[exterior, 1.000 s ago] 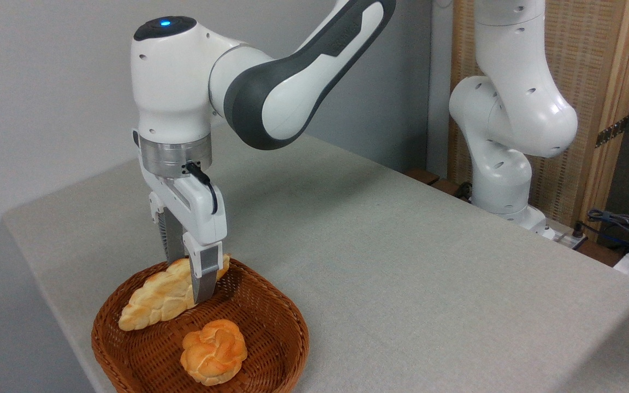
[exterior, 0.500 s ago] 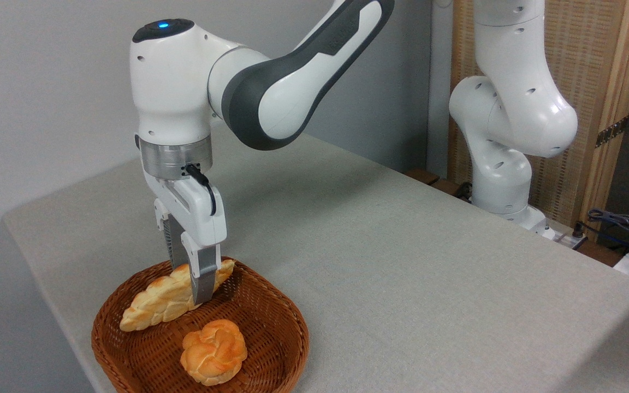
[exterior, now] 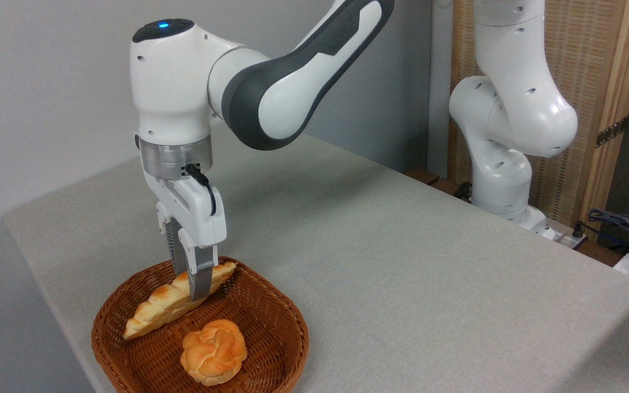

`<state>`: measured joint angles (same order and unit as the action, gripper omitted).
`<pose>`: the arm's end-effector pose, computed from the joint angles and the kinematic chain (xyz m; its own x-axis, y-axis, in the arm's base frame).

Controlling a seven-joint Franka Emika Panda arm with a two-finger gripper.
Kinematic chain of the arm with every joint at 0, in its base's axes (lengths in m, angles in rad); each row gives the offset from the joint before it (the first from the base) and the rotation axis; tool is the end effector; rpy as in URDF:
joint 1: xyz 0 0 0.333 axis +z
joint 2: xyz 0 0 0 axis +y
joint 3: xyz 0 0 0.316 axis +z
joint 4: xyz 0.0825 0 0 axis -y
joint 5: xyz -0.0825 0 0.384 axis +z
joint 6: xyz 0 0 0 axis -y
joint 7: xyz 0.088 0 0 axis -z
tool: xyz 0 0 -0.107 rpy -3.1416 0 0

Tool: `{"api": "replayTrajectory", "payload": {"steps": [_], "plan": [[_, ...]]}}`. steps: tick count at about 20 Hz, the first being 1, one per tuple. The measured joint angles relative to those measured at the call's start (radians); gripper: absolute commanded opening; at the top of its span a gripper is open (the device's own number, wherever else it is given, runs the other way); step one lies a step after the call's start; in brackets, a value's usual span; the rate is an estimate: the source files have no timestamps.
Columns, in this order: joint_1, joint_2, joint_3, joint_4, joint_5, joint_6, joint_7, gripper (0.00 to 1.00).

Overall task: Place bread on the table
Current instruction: 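Close the gripper on the braided loaf's edge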

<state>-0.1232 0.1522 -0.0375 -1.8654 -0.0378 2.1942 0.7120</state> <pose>0.6088 -0.0991 0.4515 0.6447 -0.7478 0.1587 -0.7457 -0.6609 -0.0844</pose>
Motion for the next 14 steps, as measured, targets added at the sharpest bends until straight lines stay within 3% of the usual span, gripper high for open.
{"api": "replayTrajectory", "payload": {"steps": [3,6,14], "plan": [[0.000,0.000,0.000,0.000,0.000,0.000,0.000,0.47],[0.000,0.000,0.000,0.000,0.000,0.000,0.000,0.36],[0.000,0.000,0.000,0.001,0.000,0.000,0.000,0.35]]}}
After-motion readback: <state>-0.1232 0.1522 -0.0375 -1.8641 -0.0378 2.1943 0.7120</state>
